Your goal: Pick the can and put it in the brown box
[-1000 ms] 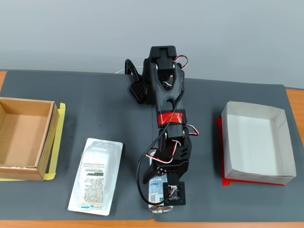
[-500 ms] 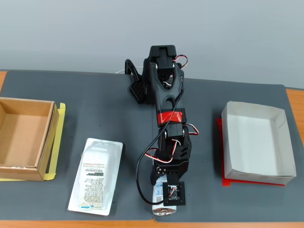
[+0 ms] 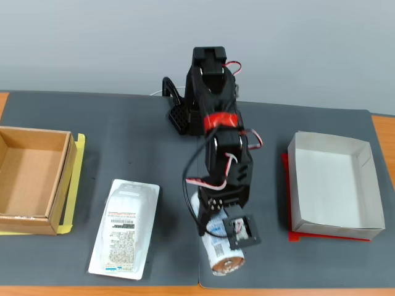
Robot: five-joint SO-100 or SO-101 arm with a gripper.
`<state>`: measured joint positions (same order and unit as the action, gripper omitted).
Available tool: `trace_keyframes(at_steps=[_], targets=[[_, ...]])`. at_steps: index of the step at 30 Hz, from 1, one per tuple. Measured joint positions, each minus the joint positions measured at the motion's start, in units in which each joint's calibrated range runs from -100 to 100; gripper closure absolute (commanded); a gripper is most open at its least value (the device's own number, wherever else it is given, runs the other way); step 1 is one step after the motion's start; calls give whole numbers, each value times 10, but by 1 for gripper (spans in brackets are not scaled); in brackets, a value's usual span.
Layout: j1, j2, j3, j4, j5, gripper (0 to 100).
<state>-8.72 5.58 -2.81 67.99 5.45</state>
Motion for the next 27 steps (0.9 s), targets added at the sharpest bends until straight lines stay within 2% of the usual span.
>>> trace_keyframes(at_steps=[7, 14, 27], targets=[[84, -38, -123, 91, 82, 89], [217, -42, -177, 101, 174, 89], [454, -42, -235, 101, 189, 89]])
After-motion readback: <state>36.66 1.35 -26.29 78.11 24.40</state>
